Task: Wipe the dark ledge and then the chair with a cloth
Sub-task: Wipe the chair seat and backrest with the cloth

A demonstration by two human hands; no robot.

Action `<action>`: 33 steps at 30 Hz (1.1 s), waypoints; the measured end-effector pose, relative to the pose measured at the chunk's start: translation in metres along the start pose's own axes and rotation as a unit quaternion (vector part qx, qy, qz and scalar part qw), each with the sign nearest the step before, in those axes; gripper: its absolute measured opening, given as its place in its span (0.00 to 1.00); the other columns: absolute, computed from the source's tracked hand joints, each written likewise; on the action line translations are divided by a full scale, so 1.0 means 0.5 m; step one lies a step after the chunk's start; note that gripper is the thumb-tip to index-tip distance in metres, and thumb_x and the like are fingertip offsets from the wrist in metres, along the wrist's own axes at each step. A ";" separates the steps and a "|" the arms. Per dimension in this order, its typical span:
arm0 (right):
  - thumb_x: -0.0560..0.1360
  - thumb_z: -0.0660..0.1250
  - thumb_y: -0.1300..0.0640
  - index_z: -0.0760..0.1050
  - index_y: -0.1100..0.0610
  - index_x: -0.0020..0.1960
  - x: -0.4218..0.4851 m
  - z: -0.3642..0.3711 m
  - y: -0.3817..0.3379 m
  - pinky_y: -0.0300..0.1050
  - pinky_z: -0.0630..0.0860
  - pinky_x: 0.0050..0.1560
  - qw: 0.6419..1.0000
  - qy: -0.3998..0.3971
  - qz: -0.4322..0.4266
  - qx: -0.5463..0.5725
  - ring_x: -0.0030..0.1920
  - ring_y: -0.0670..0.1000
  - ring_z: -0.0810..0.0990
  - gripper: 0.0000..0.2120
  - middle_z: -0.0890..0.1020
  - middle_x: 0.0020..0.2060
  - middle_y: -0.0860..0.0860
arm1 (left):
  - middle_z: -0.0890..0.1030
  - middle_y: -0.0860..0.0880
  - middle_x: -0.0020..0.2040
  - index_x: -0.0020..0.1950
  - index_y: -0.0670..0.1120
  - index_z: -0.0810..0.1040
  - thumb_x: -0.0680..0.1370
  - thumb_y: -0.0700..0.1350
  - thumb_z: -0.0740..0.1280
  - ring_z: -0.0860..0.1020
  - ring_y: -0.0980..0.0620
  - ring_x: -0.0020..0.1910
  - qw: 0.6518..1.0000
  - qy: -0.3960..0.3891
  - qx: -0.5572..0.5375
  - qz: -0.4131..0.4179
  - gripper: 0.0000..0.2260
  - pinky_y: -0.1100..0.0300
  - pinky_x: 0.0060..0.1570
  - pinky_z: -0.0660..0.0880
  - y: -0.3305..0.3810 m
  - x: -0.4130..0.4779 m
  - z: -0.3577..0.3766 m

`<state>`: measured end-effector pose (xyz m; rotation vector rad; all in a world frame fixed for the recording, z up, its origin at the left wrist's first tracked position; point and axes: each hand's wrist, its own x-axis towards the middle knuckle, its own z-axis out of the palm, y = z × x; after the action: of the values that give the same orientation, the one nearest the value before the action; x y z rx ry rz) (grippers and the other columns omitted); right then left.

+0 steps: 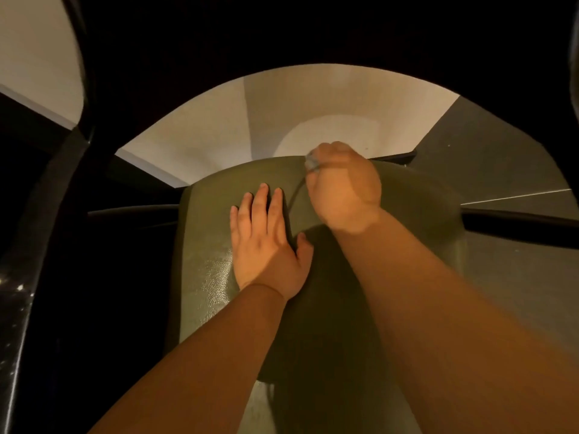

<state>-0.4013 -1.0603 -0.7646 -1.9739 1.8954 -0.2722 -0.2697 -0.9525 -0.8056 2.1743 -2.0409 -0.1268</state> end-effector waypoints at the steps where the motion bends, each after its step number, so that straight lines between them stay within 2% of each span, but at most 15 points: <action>1: 0.81 0.61 0.54 0.78 0.54 0.58 -0.006 -0.006 0.005 0.47 0.72 0.46 0.999 0.012 -0.029 0.007 0.52 0.55 0.78 0.10 0.79 0.54 0.52 | 0.62 0.44 0.82 0.84 0.44 0.62 0.78 0.58 0.60 0.58 0.39 0.82 1.000 -0.001 0.000 -0.001 0.36 0.40 0.82 0.50 0.000 0.000 -0.001; 3: 0.82 0.62 0.52 0.78 0.54 0.57 -0.015 -0.026 0.047 0.48 0.73 0.44 0.999 0.036 0.000 0.018 0.47 0.55 0.78 0.09 0.80 0.52 0.53 | 0.61 0.44 0.83 0.84 0.45 0.61 0.79 0.58 0.59 0.57 0.40 0.82 1.000 -0.007 0.005 -0.005 0.35 0.40 0.82 0.50 0.002 0.000 -0.003; 5: 0.83 0.61 0.50 0.77 0.55 0.56 -0.018 -0.054 0.094 0.47 0.69 0.42 0.994 0.064 0.091 -0.015 0.44 0.56 0.77 0.11 0.80 0.51 0.54 | 0.61 0.44 0.83 0.84 0.45 0.60 0.79 0.58 0.58 0.57 0.40 0.82 1.000 -0.012 0.012 -0.008 0.35 0.40 0.82 0.50 0.004 0.000 -0.004; 8: 0.84 0.59 0.49 0.77 0.57 0.58 -0.005 -0.059 0.106 0.48 0.68 0.41 0.980 0.069 0.179 -0.057 0.48 0.58 0.80 0.13 0.80 0.52 0.56 | 0.61 0.44 0.83 0.84 0.44 0.60 0.79 0.58 0.58 0.57 0.39 0.82 1.000 -0.013 0.012 -0.010 0.35 0.39 0.82 0.52 0.003 -0.001 -0.004; 11: 0.84 0.58 0.55 0.77 0.58 0.56 0.030 -0.015 0.036 0.46 0.69 0.39 0.991 -0.007 0.116 -0.070 0.43 0.56 0.79 0.11 0.76 0.44 0.53 | 0.62 0.43 0.82 0.83 0.44 0.62 0.78 0.58 0.59 0.58 0.39 0.82 1.000 -0.008 0.007 -0.010 0.35 0.39 0.81 0.52 0.005 0.000 -0.004; 14: 0.83 0.59 0.55 0.77 0.58 0.59 0.035 0.026 -0.029 0.48 0.71 0.46 0.998 -0.055 -0.013 -0.040 0.54 0.58 0.80 0.11 0.79 0.53 0.55 | 0.62 0.43 0.83 0.83 0.43 0.62 0.78 0.58 0.62 0.58 0.39 0.82 1.000 -0.004 0.003 -0.007 0.36 0.39 0.81 0.52 0.002 0.002 -0.002; 16: 0.82 0.60 0.55 0.77 0.56 0.61 0.007 0.015 -0.018 0.48 0.75 0.49 0.997 -0.046 -0.060 -0.028 0.54 0.58 0.80 0.12 0.80 0.55 0.55 | 0.62 0.43 0.82 0.83 0.43 0.62 0.78 0.58 0.62 0.58 0.39 0.82 1.000 -0.007 -0.003 -0.007 0.36 0.39 0.82 0.51 0.000 0.001 -0.003; 18: 0.82 0.59 0.54 0.77 0.53 0.59 -0.019 -0.009 0.034 0.47 0.73 0.44 1.000 0.012 0.018 -0.013 0.51 0.57 0.81 0.10 0.80 0.53 0.53 | 0.62 0.43 0.82 0.83 0.44 0.62 0.78 0.58 0.61 0.58 0.39 0.82 1.000 -0.009 0.002 -0.007 0.36 0.39 0.82 0.52 0.004 0.002 -0.006; 21: 0.84 0.60 0.51 0.77 0.54 0.59 -0.045 -0.038 0.110 0.46 0.67 0.43 0.972 0.074 0.221 0.011 0.52 0.59 0.81 0.11 0.80 0.56 0.55 | 0.61 0.43 0.82 0.84 0.44 0.61 0.79 0.58 0.59 0.58 0.39 0.82 1.000 -0.015 0.013 -0.013 0.35 0.39 0.82 0.52 0.004 0.001 -0.007; 22: 0.83 0.61 0.51 0.78 0.54 0.59 -0.055 -0.032 0.113 0.46 0.68 0.42 0.968 0.084 0.238 0.007 0.51 0.59 0.82 0.11 0.81 0.55 0.55 | 0.61 0.43 0.82 0.84 0.44 0.61 0.79 0.58 0.59 0.57 0.39 0.82 1.000 -0.018 0.014 -0.014 0.35 0.39 0.82 0.52 0.005 0.001 -0.008; 25: 0.80 0.64 0.54 0.80 0.56 0.55 -0.091 0.008 0.054 0.45 0.69 0.38 0.988 0.105 0.117 -0.002 0.44 0.60 0.82 0.09 0.82 0.50 0.57 | 0.61 0.43 0.82 0.83 0.44 0.61 0.78 0.58 0.60 0.58 0.38 0.82 1.000 -0.013 0.012 -0.012 0.36 0.39 0.82 0.51 0.005 0.001 -0.009; 28: 0.72 0.73 0.58 0.81 0.60 0.53 -0.122 0.039 0.011 0.46 0.75 0.35 0.997 0.055 -0.054 -0.004 0.38 0.60 0.81 0.10 0.81 0.45 0.59 | 0.61 0.43 0.82 0.83 0.44 0.62 0.77 0.57 0.61 0.58 0.38 0.82 1.000 -0.010 -0.004 -0.007 0.36 0.39 0.82 0.50 0.003 0.002 -0.007; 30: 0.72 0.73 0.59 0.81 0.60 0.54 -0.111 0.025 0.027 0.48 0.75 0.35 0.992 0.039 -0.116 -0.009 0.38 0.62 0.80 0.11 0.81 0.46 0.60 | 0.61 0.43 0.82 0.83 0.44 0.62 0.77 0.57 0.61 0.57 0.38 0.82 1.000 -0.017 -0.004 -0.010 0.36 0.40 0.82 0.50 0.001 0.003 -0.008; 31: 0.76 0.69 0.58 0.80 0.60 0.57 -0.109 0.010 0.044 0.49 0.74 0.37 0.994 0.023 -0.099 -0.031 0.41 0.63 0.81 0.10 0.81 0.49 0.60 | 0.61 0.43 0.83 0.83 0.44 0.62 0.78 0.57 0.61 0.57 0.39 0.82 1.000 -0.019 -0.004 -0.012 0.36 0.40 0.82 0.49 0.002 0.002 -0.010; 33: 0.82 0.62 0.55 0.78 0.57 0.59 -0.095 -0.022 0.102 0.49 0.71 0.39 0.996 0.032 0.038 -0.076 0.45 0.60 0.80 0.10 0.79 0.53 0.58 | 0.61 0.43 0.83 0.83 0.44 0.61 0.78 0.57 0.61 0.57 0.39 0.82 1.000 -0.021 -0.002 -0.012 0.35 0.40 0.82 0.50 0.005 0.001 -0.012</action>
<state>-0.4555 -1.0156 -0.7692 -2.0051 2.0834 -0.1771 -0.2710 -0.9528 -0.7992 2.2129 -2.0347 -0.1811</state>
